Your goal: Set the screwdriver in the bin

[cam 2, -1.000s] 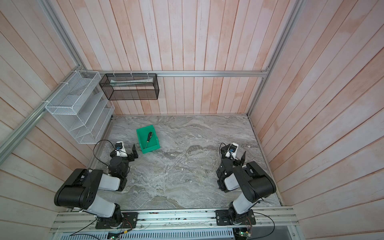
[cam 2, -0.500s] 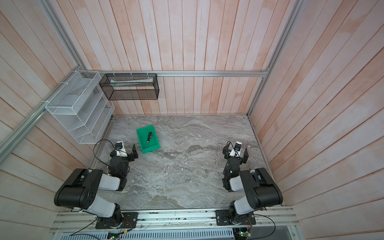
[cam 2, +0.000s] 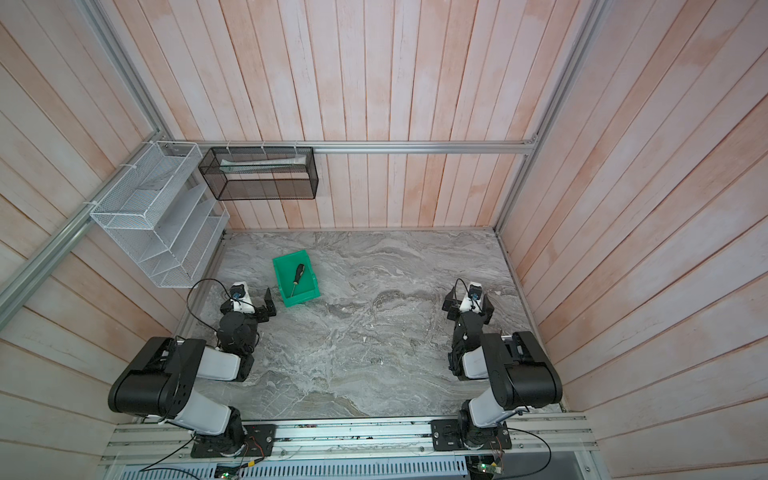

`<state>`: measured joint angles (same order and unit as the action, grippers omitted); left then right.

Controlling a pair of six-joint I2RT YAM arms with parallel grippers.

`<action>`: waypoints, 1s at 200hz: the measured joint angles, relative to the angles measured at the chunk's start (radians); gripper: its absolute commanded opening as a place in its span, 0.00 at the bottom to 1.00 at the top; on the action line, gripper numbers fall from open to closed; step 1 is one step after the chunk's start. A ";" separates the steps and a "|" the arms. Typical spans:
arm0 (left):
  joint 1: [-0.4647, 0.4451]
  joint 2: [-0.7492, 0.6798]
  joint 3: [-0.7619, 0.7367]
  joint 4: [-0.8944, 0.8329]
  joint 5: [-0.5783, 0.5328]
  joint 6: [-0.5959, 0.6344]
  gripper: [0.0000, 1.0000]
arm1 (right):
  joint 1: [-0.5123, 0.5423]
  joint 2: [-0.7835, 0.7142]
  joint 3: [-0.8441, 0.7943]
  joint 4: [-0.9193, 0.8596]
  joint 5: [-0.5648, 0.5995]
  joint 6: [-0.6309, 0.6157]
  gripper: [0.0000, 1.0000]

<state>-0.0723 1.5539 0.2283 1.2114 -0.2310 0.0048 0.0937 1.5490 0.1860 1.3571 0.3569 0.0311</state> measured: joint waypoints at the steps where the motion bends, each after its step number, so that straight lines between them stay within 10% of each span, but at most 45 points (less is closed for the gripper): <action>1: 0.000 0.000 0.000 0.000 0.000 0.000 1.00 | 0.000 0.000 0.000 0.000 0.000 0.000 0.98; 200: 0.002 0.000 0.010 -0.009 0.015 0.000 1.00 | -0.001 0.000 0.000 -0.006 -0.013 0.003 0.98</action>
<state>-0.0700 1.5539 0.2379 1.2026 -0.2161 0.0044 0.0925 1.5490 0.1860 1.3506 0.3439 0.0341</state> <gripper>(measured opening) 0.999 0.978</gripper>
